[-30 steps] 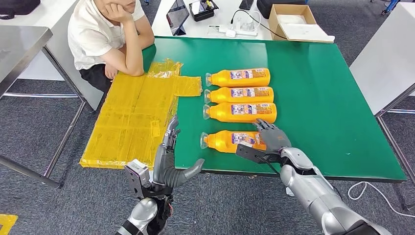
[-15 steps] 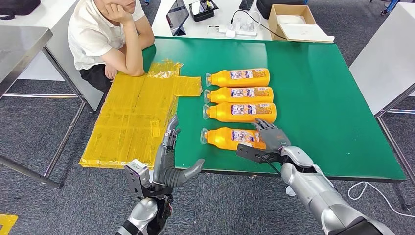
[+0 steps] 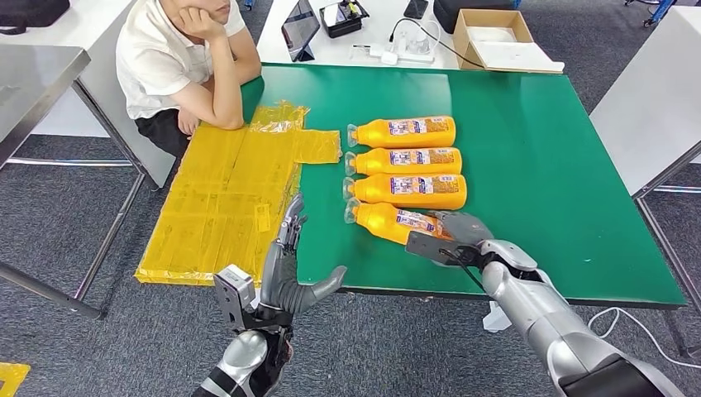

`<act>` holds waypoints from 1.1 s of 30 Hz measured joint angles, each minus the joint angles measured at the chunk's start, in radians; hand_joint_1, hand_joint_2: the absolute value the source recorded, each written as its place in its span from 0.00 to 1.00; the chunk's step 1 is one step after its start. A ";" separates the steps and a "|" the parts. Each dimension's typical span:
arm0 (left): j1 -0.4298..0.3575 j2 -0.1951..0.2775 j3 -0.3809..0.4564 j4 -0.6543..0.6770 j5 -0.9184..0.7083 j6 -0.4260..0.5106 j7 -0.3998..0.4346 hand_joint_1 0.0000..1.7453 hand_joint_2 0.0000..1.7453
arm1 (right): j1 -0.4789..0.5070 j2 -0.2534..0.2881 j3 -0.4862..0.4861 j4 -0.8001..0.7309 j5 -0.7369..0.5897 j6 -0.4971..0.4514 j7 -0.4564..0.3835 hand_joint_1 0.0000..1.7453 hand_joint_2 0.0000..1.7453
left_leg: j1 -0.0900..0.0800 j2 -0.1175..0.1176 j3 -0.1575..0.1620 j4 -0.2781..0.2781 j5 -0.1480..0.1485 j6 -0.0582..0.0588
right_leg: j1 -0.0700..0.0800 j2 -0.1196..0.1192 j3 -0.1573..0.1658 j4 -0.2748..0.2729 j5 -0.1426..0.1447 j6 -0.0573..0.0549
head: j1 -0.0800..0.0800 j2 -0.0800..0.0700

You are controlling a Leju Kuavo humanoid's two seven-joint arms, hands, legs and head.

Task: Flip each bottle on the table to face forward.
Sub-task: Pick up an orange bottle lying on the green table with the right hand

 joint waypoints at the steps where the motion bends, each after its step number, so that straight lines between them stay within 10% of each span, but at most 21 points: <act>1: -0.001 0.000 0.000 0.002 0.001 0.000 0.000 0.00 1.00 | -0.002 0.000 0.000 0.003 -0.003 0.003 -0.001 1.00 1.00 | 0.000 0.000 0.000 0.000 0.000 0.000 | 0.000 0.000 0.000 0.000 0.000 0.000 | 0.000 0.000; 14: -0.001 -0.001 0.003 0.008 0.096 -0.009 0.025 0.00 1.00 | 0.048 0.008 -0.074 -0.013 -0.190 -0.044 -0.117 1.00 1.00 | 0.000 0.001 0.004 0.000 0.000 0.000 | 0.000 0.001 0.005 0.000 0.000 0.000 | 0.000 0.000; 33: 0.039 -0.021 0.040 0.000 0.479 -0.090 0.167 0.00 1.00 | 0.334 0.055 -0.241 -0.544 -0.431 -0.097 -0.177 0.99 1.00 | 0.000 0.000 -0.003 0.000 -0.001 0.000 | 0.000 0.001 -0.001 0.000 0.000 0.000 | 0.000 0.000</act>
